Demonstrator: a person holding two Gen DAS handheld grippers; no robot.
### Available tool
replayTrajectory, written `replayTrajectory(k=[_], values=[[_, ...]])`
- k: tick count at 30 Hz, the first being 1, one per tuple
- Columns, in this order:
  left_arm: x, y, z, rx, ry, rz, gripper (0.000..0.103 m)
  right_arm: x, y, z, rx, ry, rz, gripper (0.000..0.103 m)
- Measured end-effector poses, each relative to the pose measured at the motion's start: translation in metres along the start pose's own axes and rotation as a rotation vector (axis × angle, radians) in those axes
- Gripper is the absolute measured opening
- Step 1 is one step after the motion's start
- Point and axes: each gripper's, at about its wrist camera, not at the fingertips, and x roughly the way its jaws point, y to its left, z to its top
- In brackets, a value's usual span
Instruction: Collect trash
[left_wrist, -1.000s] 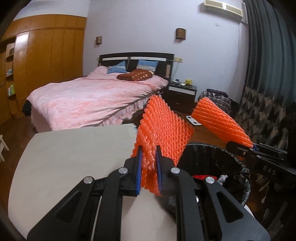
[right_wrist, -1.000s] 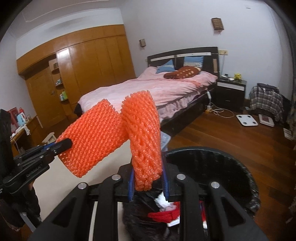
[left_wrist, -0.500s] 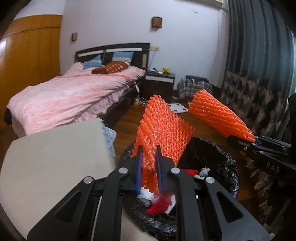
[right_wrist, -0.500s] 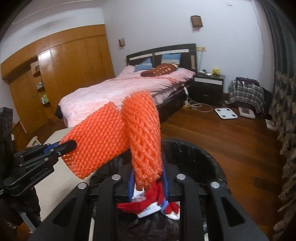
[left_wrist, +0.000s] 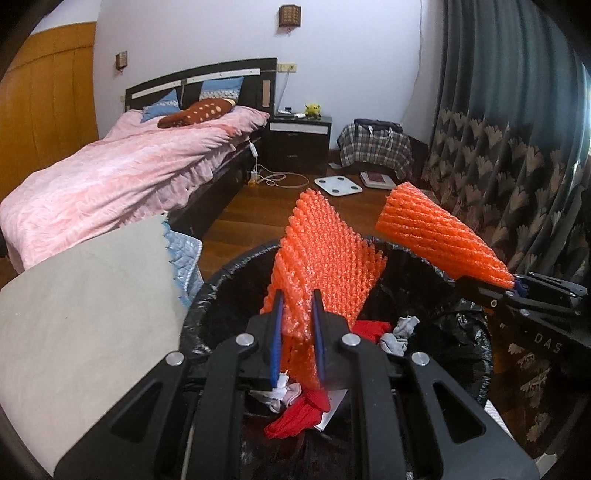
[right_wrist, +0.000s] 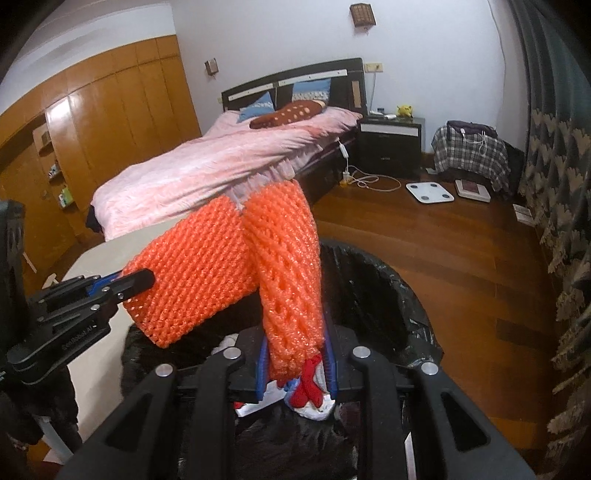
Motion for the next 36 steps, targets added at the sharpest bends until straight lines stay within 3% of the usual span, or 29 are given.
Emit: replayTrajectory(k=[4,8,9,13,16,26,36], values=[[0.01,0.005,0.0,-0.013,0.018,-0.012,0.044,0.017,-0.01,-0.003,0.001,0.026,-0.025,0.051],[0.011,0.009,-0.002,-0.011,0.024,-0.008,0.056,0.024,-0.014,-0.009,0.01,0.05,-0.032,0.064],[0.009,0.01,-0.002,-0.012,0.022,-0.005,0.058,0.023,-0.014,-0.01,0.01,0.05,-0.036,0.073],[-0.006,0.02,-0.003,-0.014,0.004,0.025,0.077,0.013,-0.009,-0.009,0.006,0.04,-0.037,0.089],[-0.023,0.028,-0.004,-0.019,-0.009,0.043,0.088,0.003,-0.001,-0.006,0.004,0.031,-0.021,0.096],[-0.09,0.052,-0.014,-0.061,-0.04,0.136,0.096,-0.054,0.05,0.01,-0.05,-0.052,0.07,0.097],[-0.151,0.068,-0.025,-0.14,-0.083,0.189,0.096,-0.097,0.095,0.013,-0.126,-0.103,0.129,0.097]])
